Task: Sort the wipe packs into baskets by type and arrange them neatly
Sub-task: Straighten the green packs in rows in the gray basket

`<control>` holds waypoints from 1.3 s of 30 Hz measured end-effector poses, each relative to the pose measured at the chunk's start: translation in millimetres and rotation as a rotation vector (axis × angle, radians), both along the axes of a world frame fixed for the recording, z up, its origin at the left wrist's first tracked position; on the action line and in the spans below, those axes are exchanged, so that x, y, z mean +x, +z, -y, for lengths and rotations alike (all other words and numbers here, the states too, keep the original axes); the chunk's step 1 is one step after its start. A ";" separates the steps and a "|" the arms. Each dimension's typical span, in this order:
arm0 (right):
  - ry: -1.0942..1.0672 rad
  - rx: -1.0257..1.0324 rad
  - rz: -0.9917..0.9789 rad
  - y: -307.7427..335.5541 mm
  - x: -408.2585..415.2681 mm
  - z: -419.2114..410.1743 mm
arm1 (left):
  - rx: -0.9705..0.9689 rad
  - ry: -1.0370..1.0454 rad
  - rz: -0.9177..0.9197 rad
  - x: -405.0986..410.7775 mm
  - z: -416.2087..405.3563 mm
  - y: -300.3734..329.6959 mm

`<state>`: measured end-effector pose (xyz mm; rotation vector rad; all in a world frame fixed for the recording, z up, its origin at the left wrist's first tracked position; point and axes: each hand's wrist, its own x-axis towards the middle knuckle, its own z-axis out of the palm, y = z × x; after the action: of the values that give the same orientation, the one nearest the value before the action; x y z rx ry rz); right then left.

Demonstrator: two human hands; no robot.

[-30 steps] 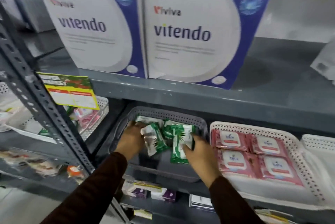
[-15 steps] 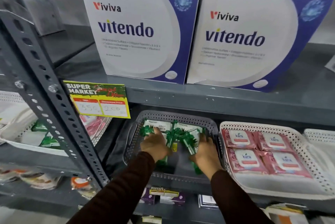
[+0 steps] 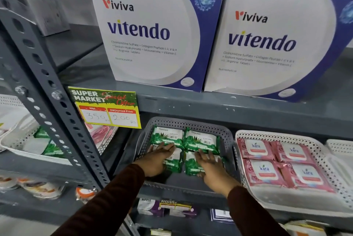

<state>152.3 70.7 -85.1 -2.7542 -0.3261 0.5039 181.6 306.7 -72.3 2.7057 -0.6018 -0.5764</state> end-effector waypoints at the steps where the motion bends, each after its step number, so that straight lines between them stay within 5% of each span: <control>1: 0.019 -0.005 0.000 0.2 2.1 -4.1 | 0.010 0.005 0.009 -0.2 2.9 1.0; 12: 0.049 -0.148 -0.003 -14.2 -2.6 -25.0 | 0.079 0.024 -0.001 -9.0 10.9 -6.2; 17: 0.028 0.059 -0.090 1.9 1.2 -18.3 | 0.090 0.082 0.009 -9.4 14.0 -7.2; 23: -0.181 0.391 0.432 24.4 -36.4 56.6 | -0.280 0.050 0.337 -46.3 83.2 7.2; 27: -0.477 0.271 0.453 21.4 -70.3 162.7 | -0.441 -0.141 0.314 -85.8 178.4 26.6; 29: -0.591 0.098 0.331 21.5 -84.2 207.2 | -0.399 -0.139 0.275 -93.7 223.3 20.7; 32: -0.638 -0.105 0.155 17.8 -93.7 260.2 | -0.083 -0.095 0.229 -90.9 284.0 10.4; 39: -0.315 -0.090 0.214 -3.1 -98.5 296.2 | 0.195 -0.009 0.184 -87.0 345.9 13.8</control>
<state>53.8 -225.6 -88.2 -2.8757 0.0859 0.1463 94.6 -39.3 -58.5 2.9643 -0.6341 -0.4093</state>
